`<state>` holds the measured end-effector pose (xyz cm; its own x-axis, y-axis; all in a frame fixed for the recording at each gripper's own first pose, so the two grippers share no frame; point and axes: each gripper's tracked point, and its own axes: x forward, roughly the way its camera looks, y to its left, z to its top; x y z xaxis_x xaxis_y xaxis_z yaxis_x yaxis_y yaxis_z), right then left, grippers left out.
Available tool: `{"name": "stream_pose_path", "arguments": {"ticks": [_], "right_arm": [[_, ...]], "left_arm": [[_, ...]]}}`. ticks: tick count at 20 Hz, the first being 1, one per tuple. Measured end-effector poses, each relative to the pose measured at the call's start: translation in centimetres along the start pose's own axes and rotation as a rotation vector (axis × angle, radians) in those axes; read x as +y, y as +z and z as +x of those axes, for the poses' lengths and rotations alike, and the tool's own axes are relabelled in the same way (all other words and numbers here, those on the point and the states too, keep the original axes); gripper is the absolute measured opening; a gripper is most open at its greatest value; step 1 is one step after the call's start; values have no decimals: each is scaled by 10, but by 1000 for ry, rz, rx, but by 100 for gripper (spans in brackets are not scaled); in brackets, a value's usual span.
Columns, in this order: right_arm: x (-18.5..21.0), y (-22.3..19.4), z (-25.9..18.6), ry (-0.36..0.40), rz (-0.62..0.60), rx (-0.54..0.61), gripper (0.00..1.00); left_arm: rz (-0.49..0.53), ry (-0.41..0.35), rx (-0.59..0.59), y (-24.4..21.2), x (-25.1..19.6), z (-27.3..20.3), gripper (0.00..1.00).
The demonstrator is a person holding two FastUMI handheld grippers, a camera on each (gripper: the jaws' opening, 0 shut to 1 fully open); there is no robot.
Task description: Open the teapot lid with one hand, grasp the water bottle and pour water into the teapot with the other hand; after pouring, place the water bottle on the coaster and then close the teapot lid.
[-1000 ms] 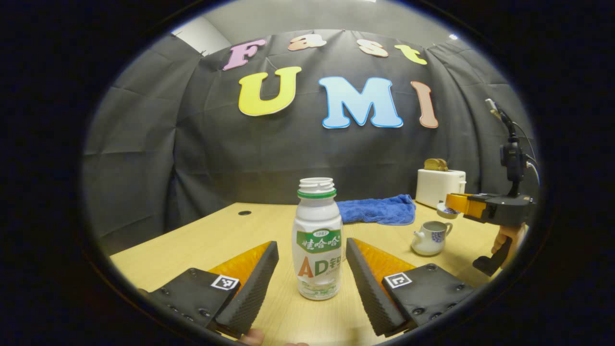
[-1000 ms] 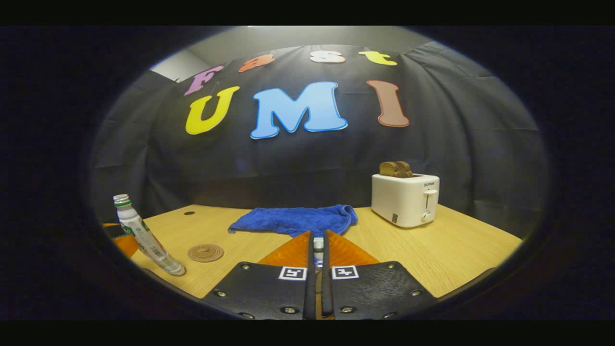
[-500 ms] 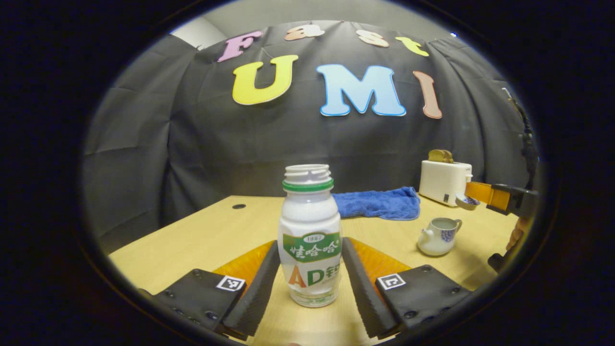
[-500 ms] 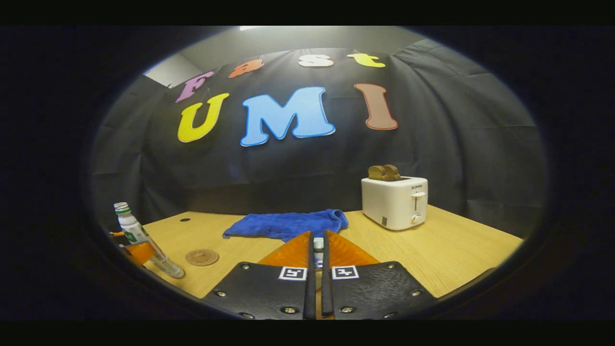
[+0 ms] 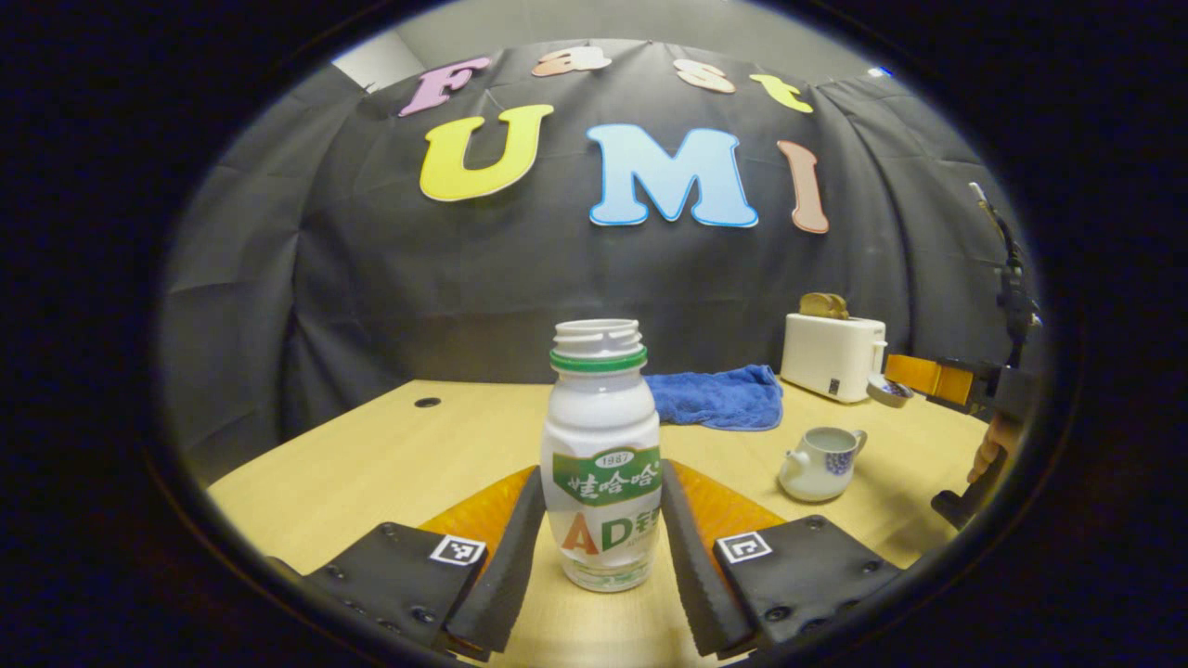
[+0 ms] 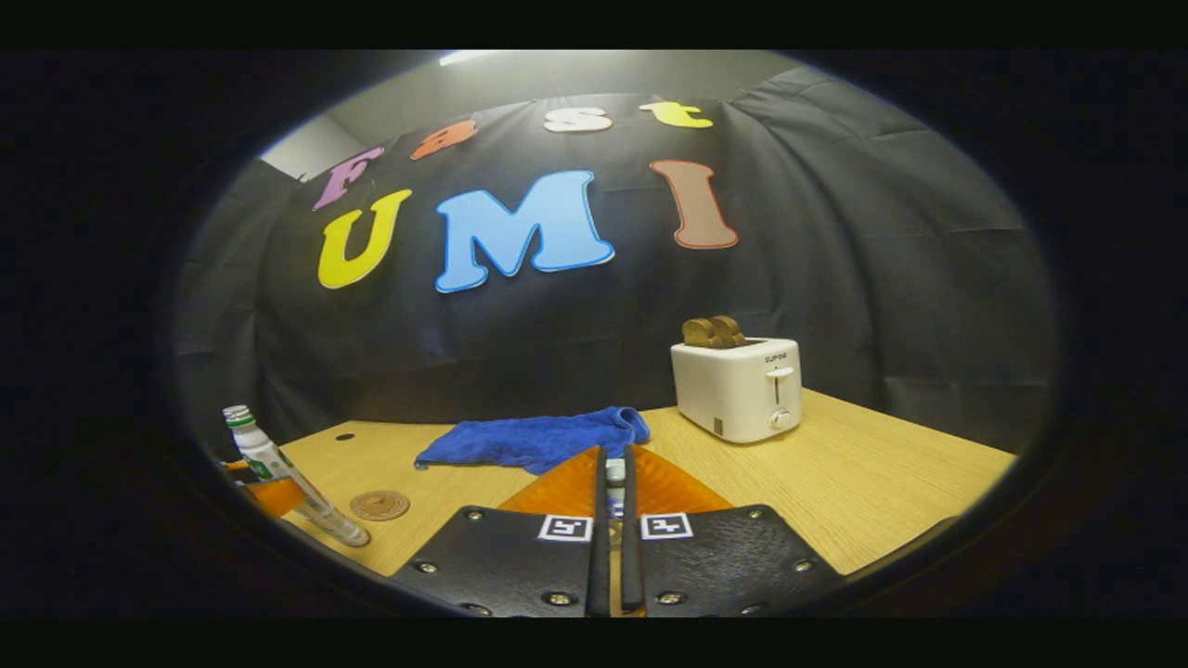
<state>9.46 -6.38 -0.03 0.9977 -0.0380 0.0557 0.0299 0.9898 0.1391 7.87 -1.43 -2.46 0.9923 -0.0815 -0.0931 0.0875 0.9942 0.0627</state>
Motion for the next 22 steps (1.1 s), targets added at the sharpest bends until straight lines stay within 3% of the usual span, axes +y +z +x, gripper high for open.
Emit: {"name": "stream_pose_path", "arguments": {"ticks": [1, 2, 4, 5, 7, 8, 10, 12, 13, 14, 16, 18, 19, 22], "right_arm": [[-1, 0, 0, -3, 1, 1, 0], [-2, 0, 0, -4, 5, 1, 5], [-3, 1, -1, -6, 12, -2, 0], [-5, 1, 0, -9, 13, -2, 0], [-7, 2, 0, -14, 21, -3, 0], [-8, 2, 0, -17, 25, -3, 0], [-11, 3, -1, -24, 31, -6, 5], [-17, 6, -1, -38, 39, -15, 0], [-22, 8, -2, -50, 45, -21, 5], [-28, 10, -3, -65, 53, -25, 5], [-41, 12, -4, -97, 75, -33, 0], [-54, 14, -5, -126, 92, -34, 5], [-61, 15, -6, -141, 98, -35, 5], [-77, 19, -10, -180, 111, -44, 5]], "left_arm": [[28, 5, -17, 7, 1, 0, 73], [59, 4, -31, 13, 0, 1, 76], [133, 15, -57, 23, 0, 3, 75], [179, 28, -71, 29, 2, 5, 80], [281, 59, -88, 37, 5, 9, 75], [325, 67, -93, 42, 5, 11, 80], [392, 68, -99, 47, 0, 15, 76], [450, 52, -101, 50, -8, 20, 76], [481, 35, -100, 50, -13, 25, 76], [514, 18, -98, 50, -19, 28, 81], [584, -6, -95, 50, -27, 35, 81], [653, -28, -94, 50, -36, 40, 81], [690, -37, -91, 50, -40, 43, 70], [811, -54, -90, 46, -52, 55, 81]]}}
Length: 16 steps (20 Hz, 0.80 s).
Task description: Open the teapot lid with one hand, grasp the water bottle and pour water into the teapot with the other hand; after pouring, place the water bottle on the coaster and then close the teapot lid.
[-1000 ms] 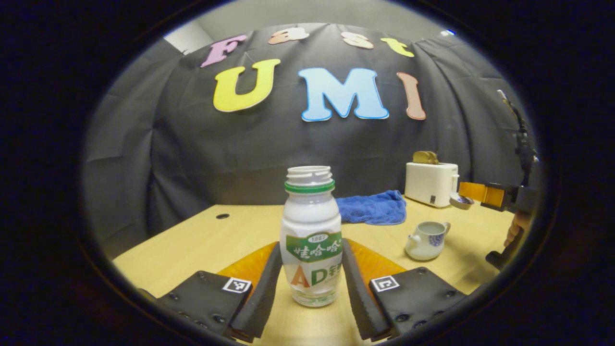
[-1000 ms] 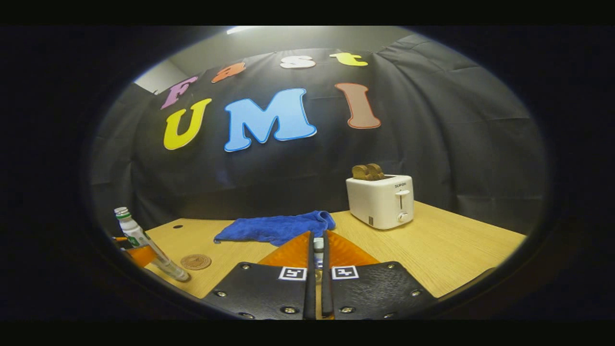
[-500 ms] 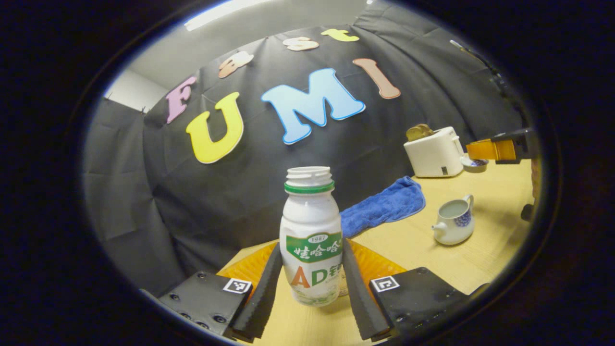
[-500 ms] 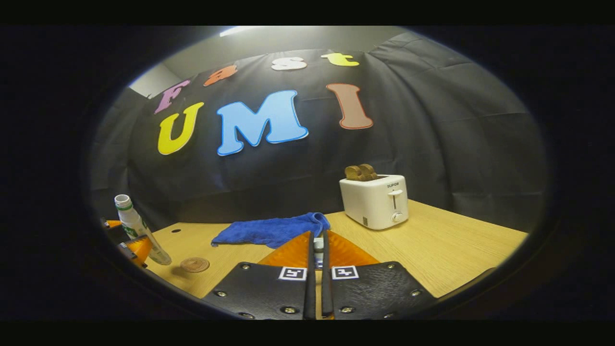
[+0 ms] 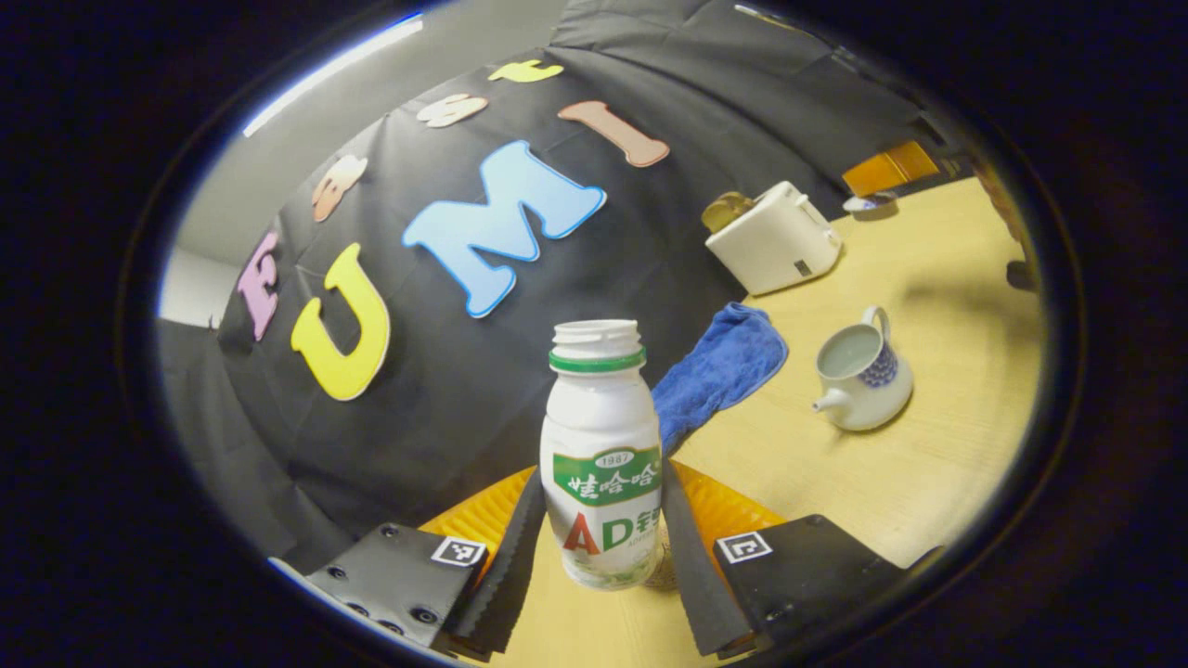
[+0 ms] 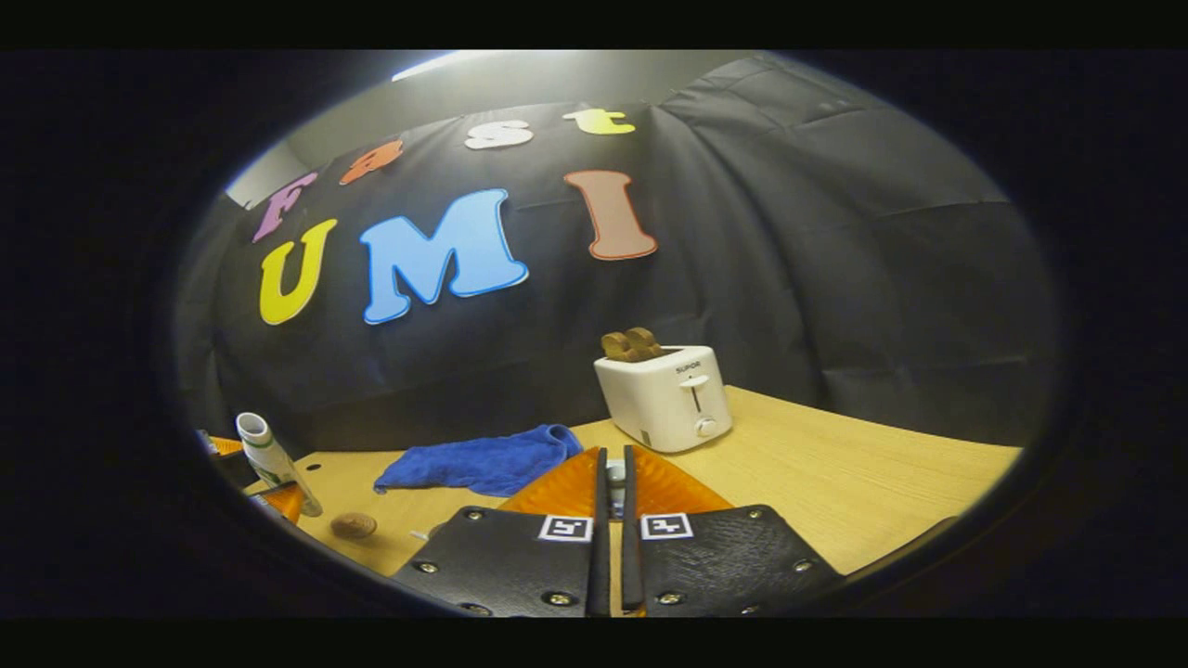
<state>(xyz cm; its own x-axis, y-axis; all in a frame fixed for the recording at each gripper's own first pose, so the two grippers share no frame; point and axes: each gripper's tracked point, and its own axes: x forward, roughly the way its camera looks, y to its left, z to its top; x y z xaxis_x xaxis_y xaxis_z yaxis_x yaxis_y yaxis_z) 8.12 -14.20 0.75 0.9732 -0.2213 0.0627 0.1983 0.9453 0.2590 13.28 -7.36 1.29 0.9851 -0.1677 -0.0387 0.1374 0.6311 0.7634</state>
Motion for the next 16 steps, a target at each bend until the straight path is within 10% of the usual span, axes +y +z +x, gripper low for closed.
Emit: {"name": "stream_pose_path", "arguments": {"ticks": [16], "right_arm": [[-37, 17, -11, -71, 46, -34, 0]], "left_arm": [[452, -128, -43, 38, -61, 26, 82]]}}
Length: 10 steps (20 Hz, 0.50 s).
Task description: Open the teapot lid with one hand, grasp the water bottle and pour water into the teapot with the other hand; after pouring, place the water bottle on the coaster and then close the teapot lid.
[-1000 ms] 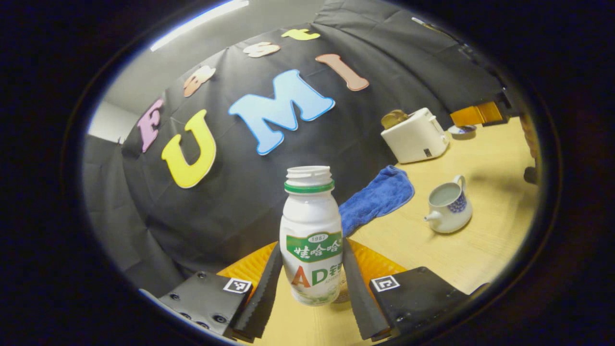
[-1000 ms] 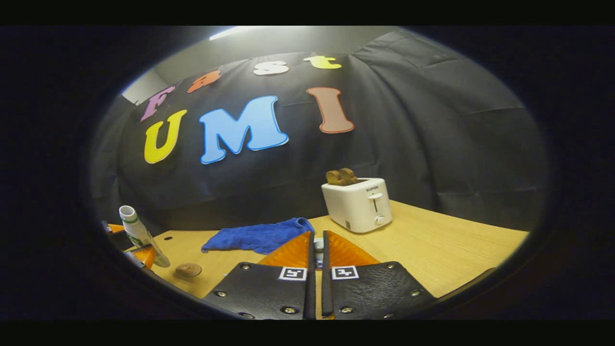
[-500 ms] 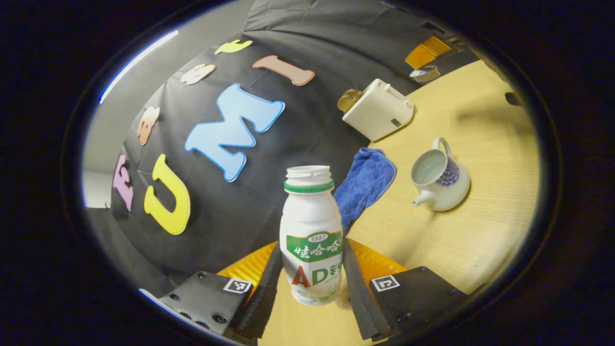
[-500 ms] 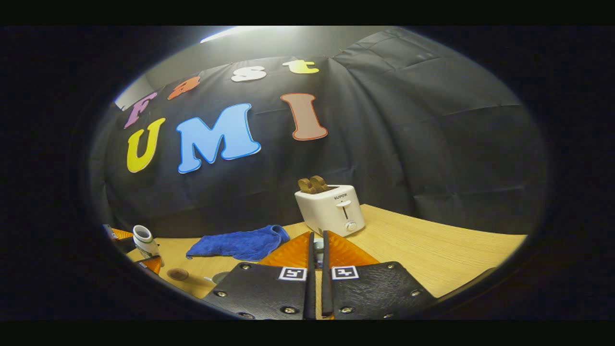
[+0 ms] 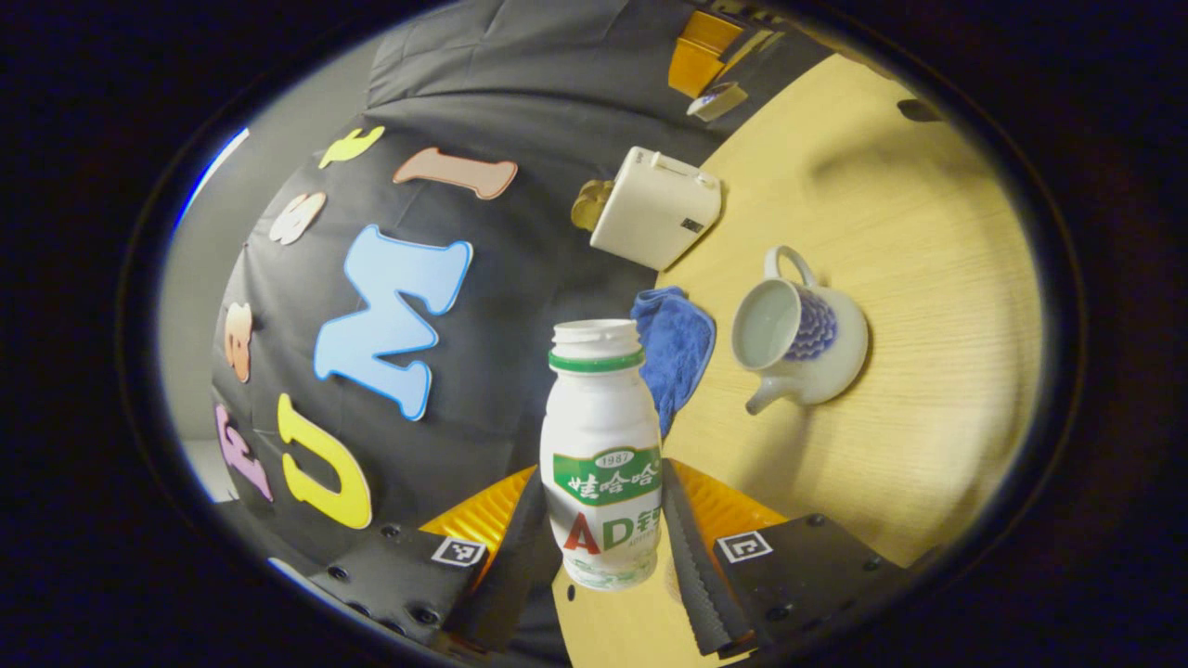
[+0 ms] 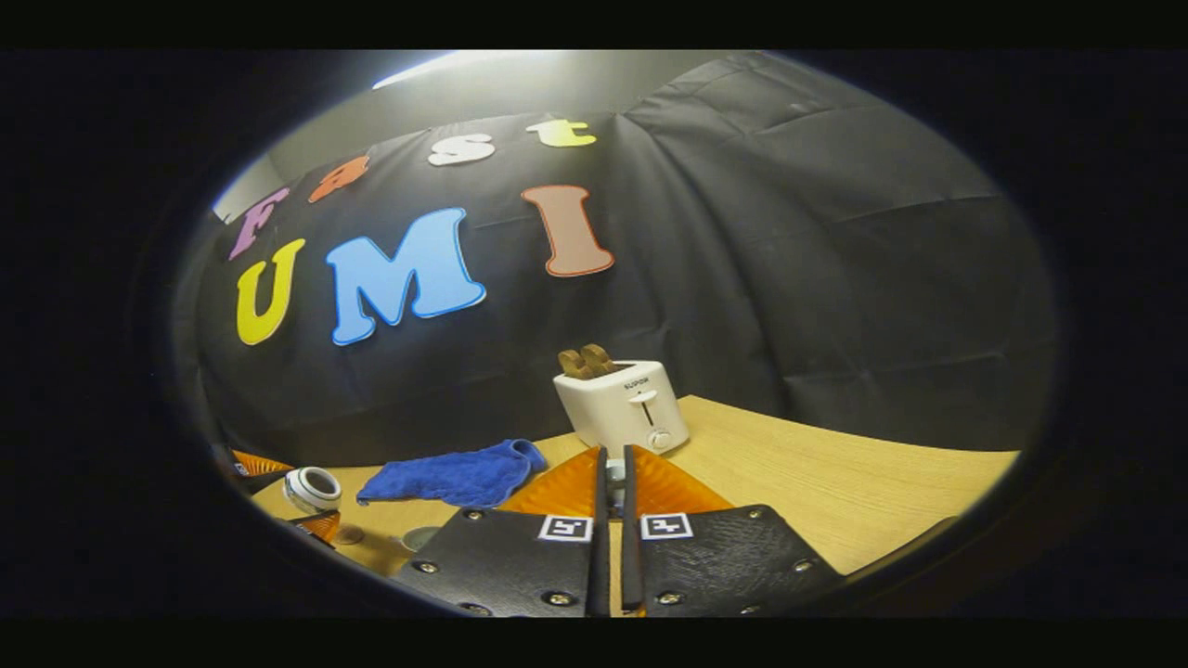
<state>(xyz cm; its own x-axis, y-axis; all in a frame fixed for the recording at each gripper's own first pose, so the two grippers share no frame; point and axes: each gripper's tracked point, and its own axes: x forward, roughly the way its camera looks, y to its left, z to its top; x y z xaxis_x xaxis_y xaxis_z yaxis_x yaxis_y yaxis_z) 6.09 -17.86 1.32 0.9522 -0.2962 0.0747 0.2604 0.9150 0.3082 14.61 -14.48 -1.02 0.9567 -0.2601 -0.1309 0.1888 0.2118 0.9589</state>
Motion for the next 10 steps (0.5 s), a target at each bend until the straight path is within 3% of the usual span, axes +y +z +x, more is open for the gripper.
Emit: {"name": "stream_pose_path", "arguments": {"ticks": [2, 5, 6, 7, 9, 10], "right_arm": [[-2, 3, -3, -2, 10, -7, 5], [-5, 0, -2, -8, 8, -2, 4], [-6, -1, -2, -8, 11, 3, 0], [-6, 0, -3, -6, 18, 5, 5], [-6, 0, -2, -3, 23, 5, 0], [-5, 0, -3, -3, 21, 5, 5]], "left_arm": [[59, 10, 2, 3, 3, 1, 82], [115, 3, 10, 3, 1, 3, 81], [128, -6, 10, 3, 0, 3, 82], [143, -4, 13, 4, 1, 3, 82], [168, 1, 13, 4, -2, 4, 81], [184, 0, 13, 3, -3, 5, 81]]}}
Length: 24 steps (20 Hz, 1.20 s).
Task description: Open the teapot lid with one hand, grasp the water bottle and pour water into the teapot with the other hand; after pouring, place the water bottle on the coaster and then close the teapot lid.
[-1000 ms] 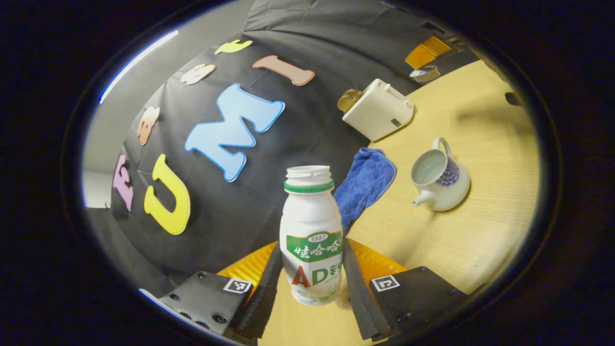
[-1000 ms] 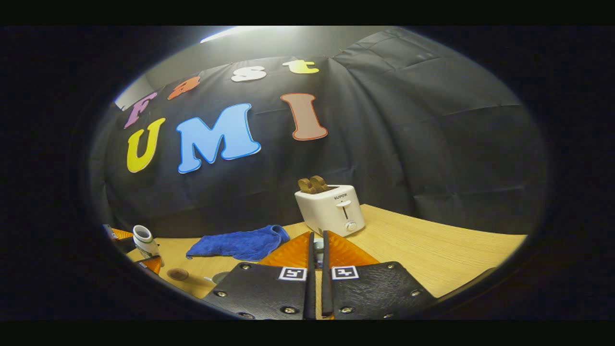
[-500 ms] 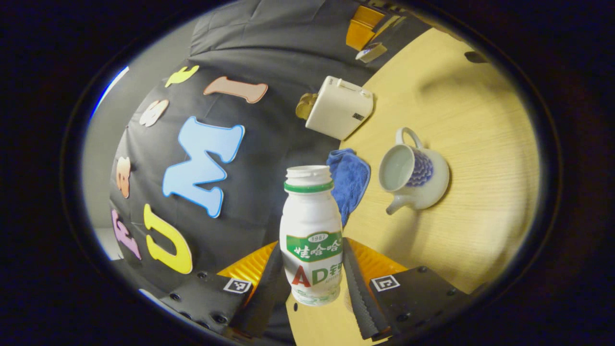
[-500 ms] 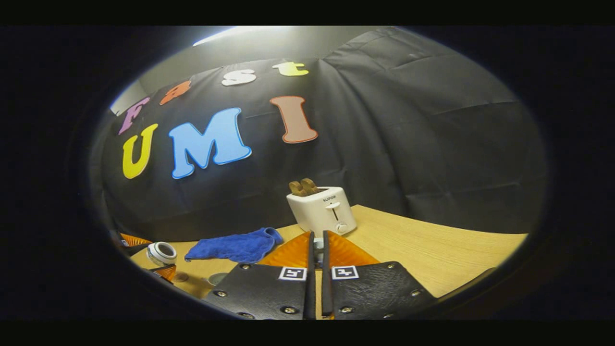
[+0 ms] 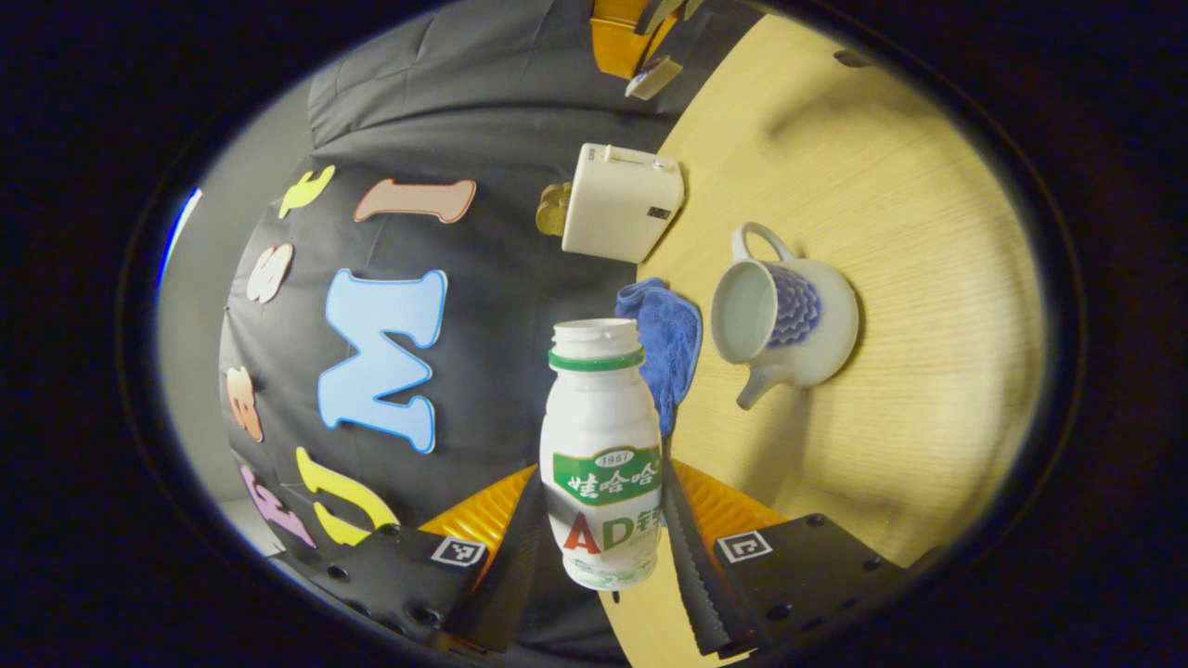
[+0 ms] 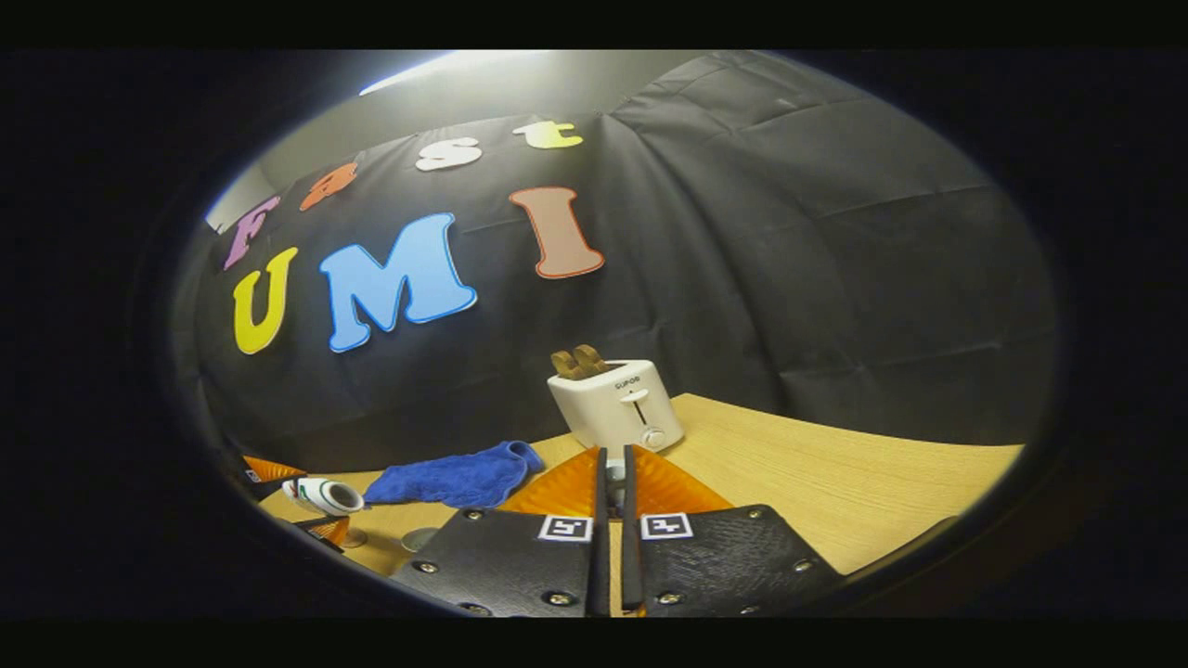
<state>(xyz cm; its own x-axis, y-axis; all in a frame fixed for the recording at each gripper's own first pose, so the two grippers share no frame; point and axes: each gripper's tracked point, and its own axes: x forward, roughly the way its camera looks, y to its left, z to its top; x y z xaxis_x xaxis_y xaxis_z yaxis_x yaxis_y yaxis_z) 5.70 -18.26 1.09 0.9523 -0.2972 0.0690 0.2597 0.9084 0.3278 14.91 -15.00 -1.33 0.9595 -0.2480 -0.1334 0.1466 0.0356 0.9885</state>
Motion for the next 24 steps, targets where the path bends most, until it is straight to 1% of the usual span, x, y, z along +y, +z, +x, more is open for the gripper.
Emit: {"name": "stream_pose_path", "arguments": {"ticks": [3, 7, 9, 11, 12, 13, 14, 15, 17, 18, 19, 20, 24], "right_arm": [[3, -1, 0, 9, -3, -1, 5], [2, 1, 0, 7, -6, -6, 5], [1, 1, 0, 5, -4, -5, 5], [1, 1, 0, 5, -5, -5, 5], [1, 0, 0, 6, -6, -5, 0], [2, 1, 0, 6, -7, -5, 0], [2, 0, 0, 7, -7, -4, 5], [1, -1, 0, 7, -8, -2, 0], [2, -1, 0, 5, -11, 0, 0], [2, 0, 0, 5, -12, -1, 5], [2, -1, 0, 4, -13, -2, 0], [2, -1, 0, 4, -13, -3, 5], [1, -2, 1, 4, -15, 1, 5]], "left_arm": [[55, 4, 5, 0, -1, 2, 81], [103, 1, 13, 0, -2, 0, 81], [122, -4, 12, -1, -2, 1, 75], [143, -7, 11, -1, -1, 0, 81], [153, -3, 10, -1, -1, 0, 81], [163, 1, 11, -1, -1, -1, 81], [174, 5, 10, 1, -1, -2, 81], [186, 9, 9, 1, 0, -2, 81], [199, 9, 7, 0, 0, -2, 81], [206, 9, 7, 0, 0, -2, 81], [216, 9, 6, 0, 1, -2, 81], [227, 9, 6, 0, 1, -2, 81], [259, 10, 2, 3, 1, -4, 81]]}}
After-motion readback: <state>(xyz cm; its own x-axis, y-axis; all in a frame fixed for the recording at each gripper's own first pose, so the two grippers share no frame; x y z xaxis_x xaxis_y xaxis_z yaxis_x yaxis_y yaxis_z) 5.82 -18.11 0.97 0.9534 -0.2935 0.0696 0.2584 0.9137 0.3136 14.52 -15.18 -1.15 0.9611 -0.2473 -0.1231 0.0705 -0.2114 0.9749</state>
